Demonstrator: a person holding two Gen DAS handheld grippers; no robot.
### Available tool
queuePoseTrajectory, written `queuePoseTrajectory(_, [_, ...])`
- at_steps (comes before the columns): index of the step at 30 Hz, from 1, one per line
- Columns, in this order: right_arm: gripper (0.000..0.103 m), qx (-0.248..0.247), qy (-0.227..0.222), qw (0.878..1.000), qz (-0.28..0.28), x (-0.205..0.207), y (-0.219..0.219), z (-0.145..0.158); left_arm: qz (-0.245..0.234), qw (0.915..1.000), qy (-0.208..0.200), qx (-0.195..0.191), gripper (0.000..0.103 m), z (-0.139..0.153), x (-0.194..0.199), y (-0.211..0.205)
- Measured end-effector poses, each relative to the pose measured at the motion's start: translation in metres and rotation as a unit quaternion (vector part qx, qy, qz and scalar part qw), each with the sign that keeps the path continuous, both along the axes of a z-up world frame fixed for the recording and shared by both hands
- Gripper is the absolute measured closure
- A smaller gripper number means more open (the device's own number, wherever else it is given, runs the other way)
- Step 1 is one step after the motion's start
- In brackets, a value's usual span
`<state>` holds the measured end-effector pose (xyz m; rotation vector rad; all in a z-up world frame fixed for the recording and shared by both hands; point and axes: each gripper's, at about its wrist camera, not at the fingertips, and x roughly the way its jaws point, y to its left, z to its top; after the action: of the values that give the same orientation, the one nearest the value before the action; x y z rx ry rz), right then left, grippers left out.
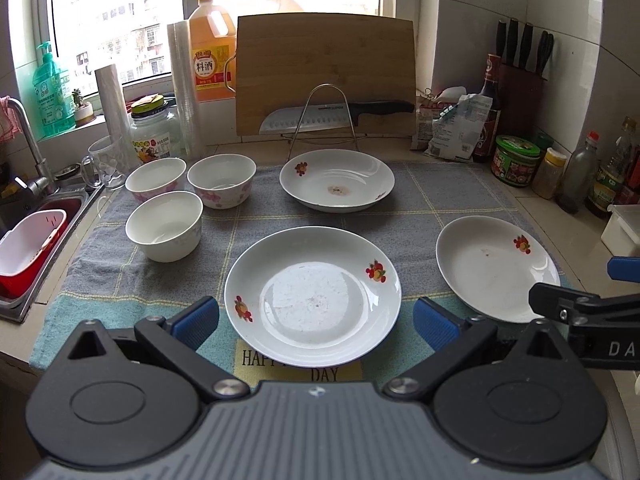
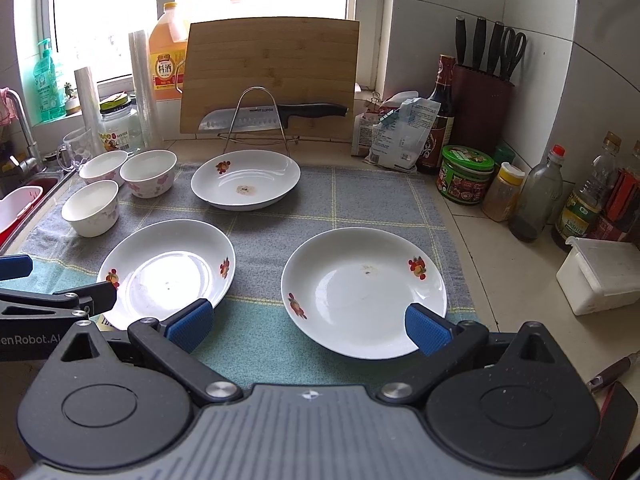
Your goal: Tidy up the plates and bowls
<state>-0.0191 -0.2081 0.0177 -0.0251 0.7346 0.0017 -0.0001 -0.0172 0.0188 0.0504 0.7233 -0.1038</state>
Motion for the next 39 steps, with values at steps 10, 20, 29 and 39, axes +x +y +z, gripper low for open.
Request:
queuePoseTrajectory(10, [0.0,-0.001,-0.024,1.0,-0.012,-0.008,-0.035,-0.015,-0.071,0.9972,-0.003,-0.022,0.001,-0.003,0.019,-0.017])
queuePoseTrajectory(20, [0.0,0.008,0.001,1.0,-0.021,0.0,-0.062,-0.056,-0.15,0.9872,0.034,-0.045,0.001,-0.011,0.055,-0.045])
queuePoseTrajectory(29, [0.0,0.017,0.037,0.999,-0.021,0.017,-0.066,-0.091,-0.193,0.9798,0.046,-0.026,0.001,-0.023,0.091,-0.069])
queuePoseTrajectory(39, [0.0,0.018,0.069,0.997,-0.025,0.037,-0.067,-0.119,-0.246,0.9678,0.046,-0.031,0.001,-0.03,0.125,-0.09])
